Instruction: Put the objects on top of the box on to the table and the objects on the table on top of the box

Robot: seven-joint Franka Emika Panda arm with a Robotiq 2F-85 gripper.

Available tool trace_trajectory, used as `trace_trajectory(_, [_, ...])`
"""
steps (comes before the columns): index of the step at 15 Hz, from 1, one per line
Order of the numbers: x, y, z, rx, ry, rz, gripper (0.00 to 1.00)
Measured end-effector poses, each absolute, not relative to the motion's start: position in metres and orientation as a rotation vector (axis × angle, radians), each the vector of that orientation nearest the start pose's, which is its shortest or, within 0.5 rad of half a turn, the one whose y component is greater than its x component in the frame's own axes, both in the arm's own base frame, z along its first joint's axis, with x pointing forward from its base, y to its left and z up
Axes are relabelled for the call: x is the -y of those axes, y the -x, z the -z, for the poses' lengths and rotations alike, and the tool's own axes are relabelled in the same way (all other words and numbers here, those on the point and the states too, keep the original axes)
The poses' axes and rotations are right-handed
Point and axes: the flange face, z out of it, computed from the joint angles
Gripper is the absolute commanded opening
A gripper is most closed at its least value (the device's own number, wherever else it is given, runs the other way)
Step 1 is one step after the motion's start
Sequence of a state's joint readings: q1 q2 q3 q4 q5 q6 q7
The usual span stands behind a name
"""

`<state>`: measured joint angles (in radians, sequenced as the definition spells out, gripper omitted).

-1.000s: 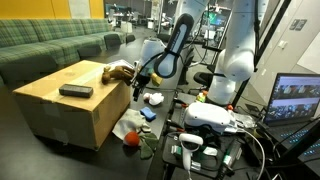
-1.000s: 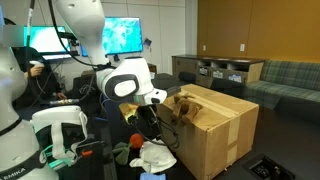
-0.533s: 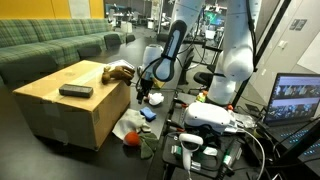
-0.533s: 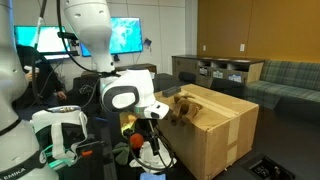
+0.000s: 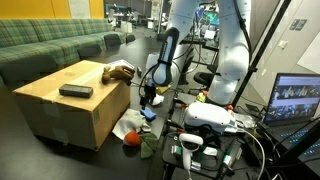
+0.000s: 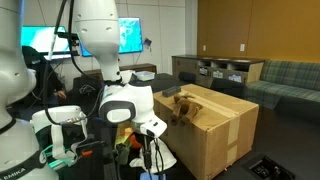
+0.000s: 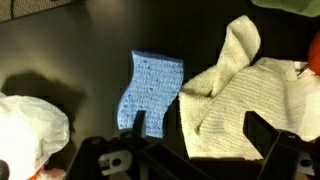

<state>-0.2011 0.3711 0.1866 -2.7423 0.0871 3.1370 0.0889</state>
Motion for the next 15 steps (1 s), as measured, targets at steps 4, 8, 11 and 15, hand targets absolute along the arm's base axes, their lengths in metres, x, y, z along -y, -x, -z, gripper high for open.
trace_trajectory(4, [0.015,-0.369,-0.099,-0.367,3.021,0.017,1.00])
trace_trajectory(8, [0.021,-0.361,-0.084,-0.398,3.001,0.002,1.00])
trace_trajectory(11, [0.018,-0.356,-0.075,-0.394,2.995,0.000,1.00])
trace_trajectory(15, [0.012,-0.350,-0.064,-0.379,3.000,0.016,1.00])
